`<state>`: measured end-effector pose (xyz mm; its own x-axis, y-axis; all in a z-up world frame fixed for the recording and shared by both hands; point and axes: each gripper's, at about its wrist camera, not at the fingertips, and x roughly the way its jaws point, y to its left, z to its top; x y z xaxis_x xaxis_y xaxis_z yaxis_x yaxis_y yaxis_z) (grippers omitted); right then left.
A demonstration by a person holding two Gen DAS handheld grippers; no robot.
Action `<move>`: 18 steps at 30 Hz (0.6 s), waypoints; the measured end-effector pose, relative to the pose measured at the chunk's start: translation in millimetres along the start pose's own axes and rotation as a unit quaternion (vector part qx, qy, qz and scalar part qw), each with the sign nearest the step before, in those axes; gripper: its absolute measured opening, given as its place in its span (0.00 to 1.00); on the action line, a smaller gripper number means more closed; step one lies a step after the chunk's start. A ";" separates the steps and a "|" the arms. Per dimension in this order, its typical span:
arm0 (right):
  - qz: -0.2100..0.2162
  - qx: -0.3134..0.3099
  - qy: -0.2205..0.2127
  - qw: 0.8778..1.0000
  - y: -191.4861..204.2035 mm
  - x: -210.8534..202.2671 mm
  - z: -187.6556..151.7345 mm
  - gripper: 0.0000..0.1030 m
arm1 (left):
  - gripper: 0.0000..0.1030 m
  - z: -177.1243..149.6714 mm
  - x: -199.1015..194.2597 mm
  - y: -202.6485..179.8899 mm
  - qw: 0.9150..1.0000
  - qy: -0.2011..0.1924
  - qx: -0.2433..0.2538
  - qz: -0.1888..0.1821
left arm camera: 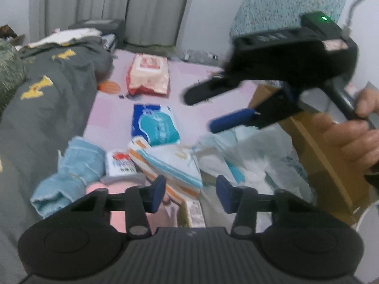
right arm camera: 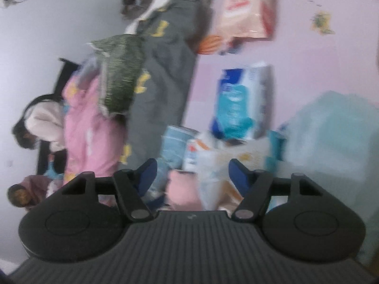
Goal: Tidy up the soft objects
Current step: 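Move the right gripper back over the pile of items on the mat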
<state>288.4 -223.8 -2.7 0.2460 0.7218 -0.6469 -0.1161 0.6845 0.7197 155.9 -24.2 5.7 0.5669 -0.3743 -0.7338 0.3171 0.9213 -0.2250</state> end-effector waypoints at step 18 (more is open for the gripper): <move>-0.080 0.037 0.013 0.996 -25.4 9.2 9.5 0.58 | 0.40 -5.1 18.1 -12.7 0.998 0.032 -0.012 -0.052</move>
<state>302.8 -235.6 -24.6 0.2296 0.6078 -0.7601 -0.0057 0.7818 0.6235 158.3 -42.1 -8.0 0.4818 -0.4615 -0.7449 0.3535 0.8802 -0.3167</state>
